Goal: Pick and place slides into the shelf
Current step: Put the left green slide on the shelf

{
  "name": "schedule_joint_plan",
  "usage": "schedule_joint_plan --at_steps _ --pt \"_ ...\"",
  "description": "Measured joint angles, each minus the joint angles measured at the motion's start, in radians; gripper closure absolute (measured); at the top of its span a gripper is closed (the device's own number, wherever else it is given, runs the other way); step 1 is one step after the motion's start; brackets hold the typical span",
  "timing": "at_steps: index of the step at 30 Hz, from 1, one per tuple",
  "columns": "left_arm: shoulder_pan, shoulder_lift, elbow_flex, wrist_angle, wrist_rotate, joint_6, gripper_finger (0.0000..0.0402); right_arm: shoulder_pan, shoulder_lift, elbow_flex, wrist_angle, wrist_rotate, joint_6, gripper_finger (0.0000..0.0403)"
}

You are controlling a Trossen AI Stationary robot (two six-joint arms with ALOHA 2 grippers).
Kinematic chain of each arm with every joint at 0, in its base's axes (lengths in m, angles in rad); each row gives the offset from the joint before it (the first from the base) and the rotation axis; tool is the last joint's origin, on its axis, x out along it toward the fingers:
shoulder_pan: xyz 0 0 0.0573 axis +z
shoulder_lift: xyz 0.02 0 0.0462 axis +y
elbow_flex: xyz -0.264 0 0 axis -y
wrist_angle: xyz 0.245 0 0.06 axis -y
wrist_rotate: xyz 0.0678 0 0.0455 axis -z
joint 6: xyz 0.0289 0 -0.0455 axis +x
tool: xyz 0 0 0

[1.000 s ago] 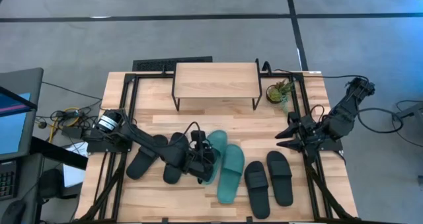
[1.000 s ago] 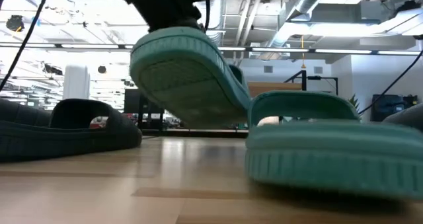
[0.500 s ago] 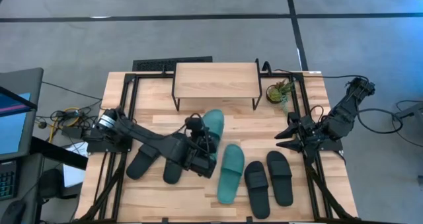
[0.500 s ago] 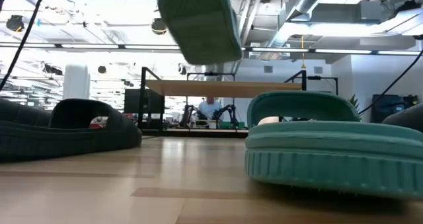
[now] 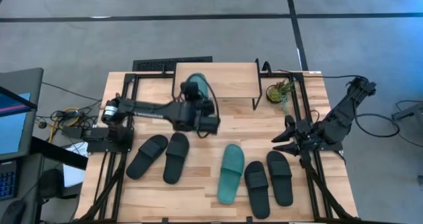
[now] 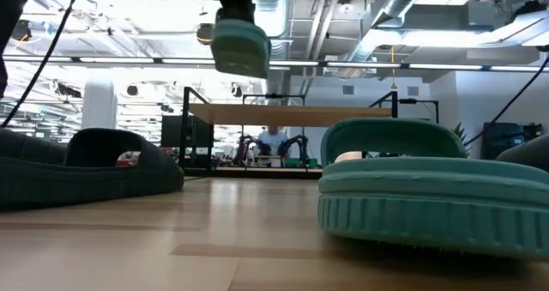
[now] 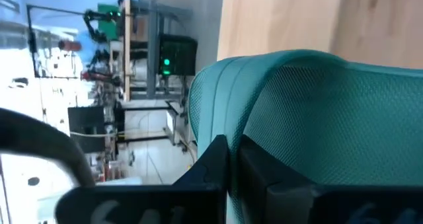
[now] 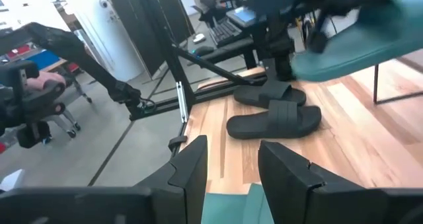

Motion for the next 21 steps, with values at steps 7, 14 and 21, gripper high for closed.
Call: schedule_joint_plan --at_steps 7,14,21 --pt "0.125 0.0 0.0 0.251 0.14 0.319 0.0401 0.0 0.053 0.0 0.03 0.0 0.028 0.0281" --pt "0.226 0.0 0.0 0.459 0.221 0.554 0.0401 0.0 0.078 0.0 0.068 0.005 0.025 0.0281" --pt "0.316 -0.002 0.0 0.514 0.266 0.648 0.0401 -0.002 0.101 0.0 0.156 0.044 -0.002 0.0281"
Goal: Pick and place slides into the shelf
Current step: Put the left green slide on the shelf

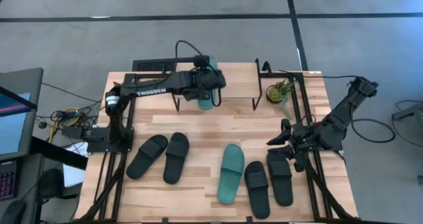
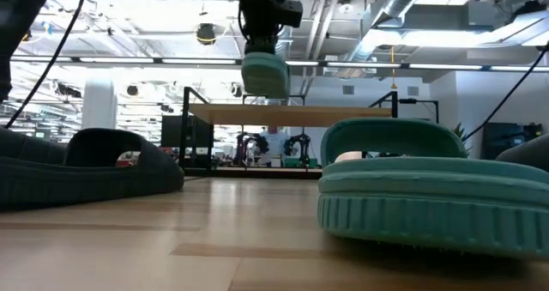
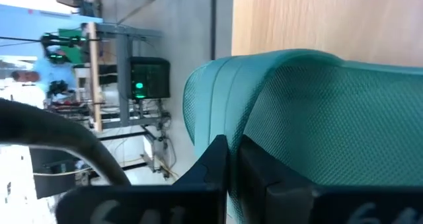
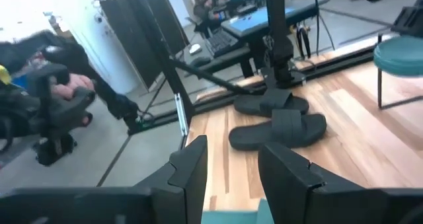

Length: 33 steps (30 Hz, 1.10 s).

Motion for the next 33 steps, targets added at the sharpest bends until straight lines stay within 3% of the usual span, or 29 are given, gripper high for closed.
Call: schedule_joint_plan --at_steps 7,15,33 --pt "0.086 -0.017 0.0 0.015 0.094 0.092 0.0401 -0.001 0.0 0.0 0.047 0.132 0.0 0.0281" --pt "0.162 -0.054 -0.01 0.015 0.194 0.131 0.0401 -0.009 0.007 0.0 0.137 0.201 -0.056 0.0281" --pt "0.23 -0.069 -0.019 -0.103 0.223 0.08 0.0401 -0.08 0.072 0.0 0.151 0.203 -0.057 0.0281"
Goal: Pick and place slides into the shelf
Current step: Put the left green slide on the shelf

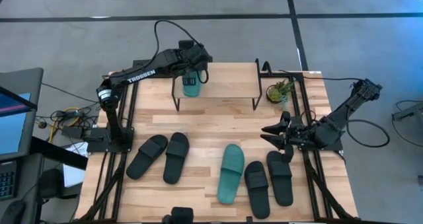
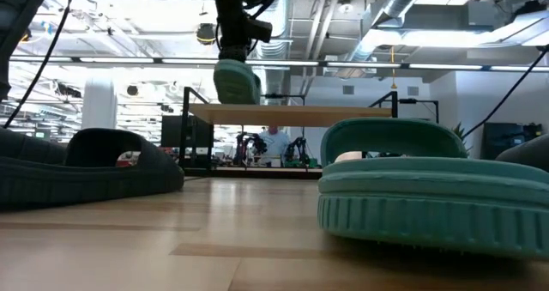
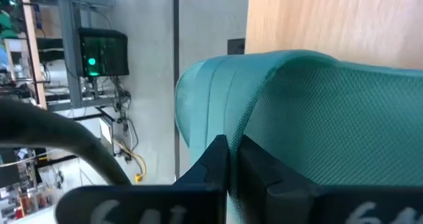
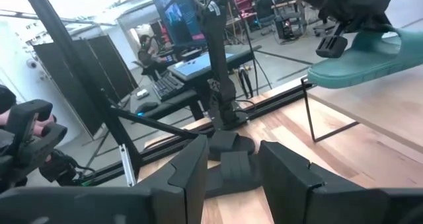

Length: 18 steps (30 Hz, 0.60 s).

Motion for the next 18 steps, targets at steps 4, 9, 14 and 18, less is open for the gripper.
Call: schedule_joint_plan --at_steps 4,9,14,18 --pt "0.002 0.0 0.0 -0.027 0.026 -0.018 0.0401 0.0 -0.002 0.0 -0.001 0.0 -0.001 0.0281" --pt "0.004 0.0 -0.001 -0.06 0.052 -0.035 0.0401 0.0 -0.002 0.0 -0.002 0.0 -0.002 0.0281" --pt "0.004 0.0 -0.001 -0.073 0.053 -0.035 0.0401 0.0 -0.002 0.0 -0.002 0.0 -0.002 0.0281" --pt "0.012 0.001 -0.001 -0.084 0.071 -0.036 0.0401 0.0 -0.002 0.0 -0.001 0.0 -0.001 0.0281"
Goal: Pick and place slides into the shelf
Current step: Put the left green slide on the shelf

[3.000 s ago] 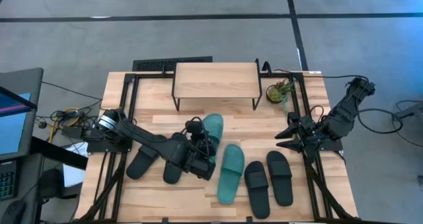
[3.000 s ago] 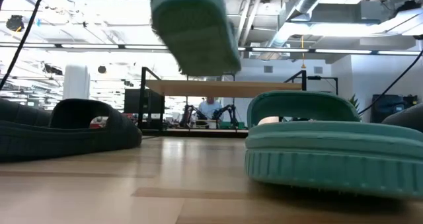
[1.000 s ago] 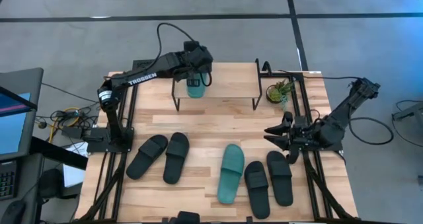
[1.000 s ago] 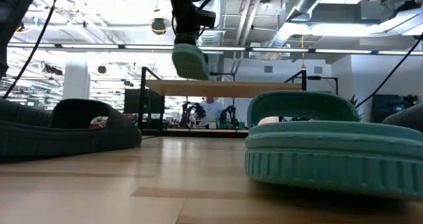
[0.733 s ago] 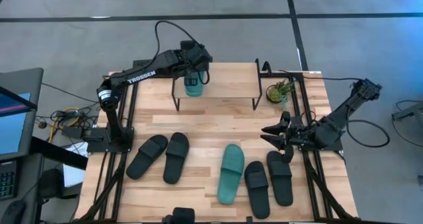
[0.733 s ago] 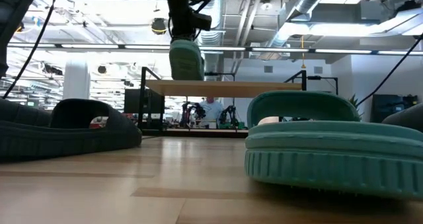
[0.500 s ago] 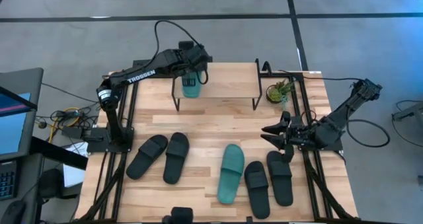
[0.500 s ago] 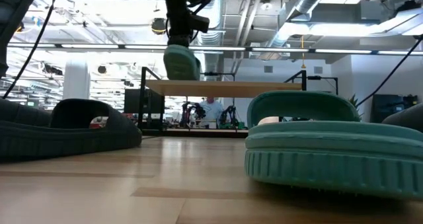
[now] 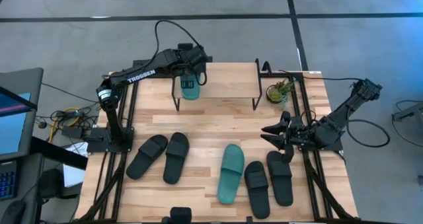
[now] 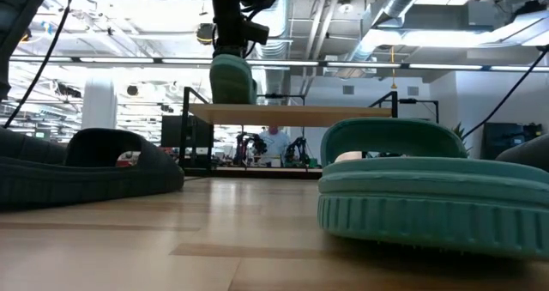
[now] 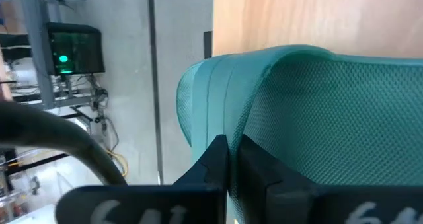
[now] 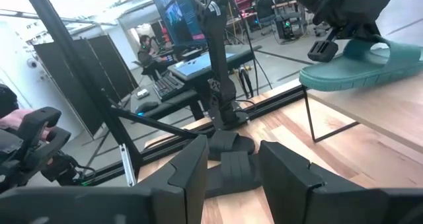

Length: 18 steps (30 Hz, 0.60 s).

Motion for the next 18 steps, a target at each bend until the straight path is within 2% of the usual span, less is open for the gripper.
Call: schedule_joint_plan --at_steps 14,18 --pt "0.011 0.001 0.0 -0.03 0.034 0.013 0.0401 0.0 0.0 0.0 0.013 0.0 0.008 0.0281" --pt "0.017 0.001 0.0 -0.031 0.06 0.027 0.0387 0.0 0.002 0.0 0.023 0.0 0.009 0.0281"
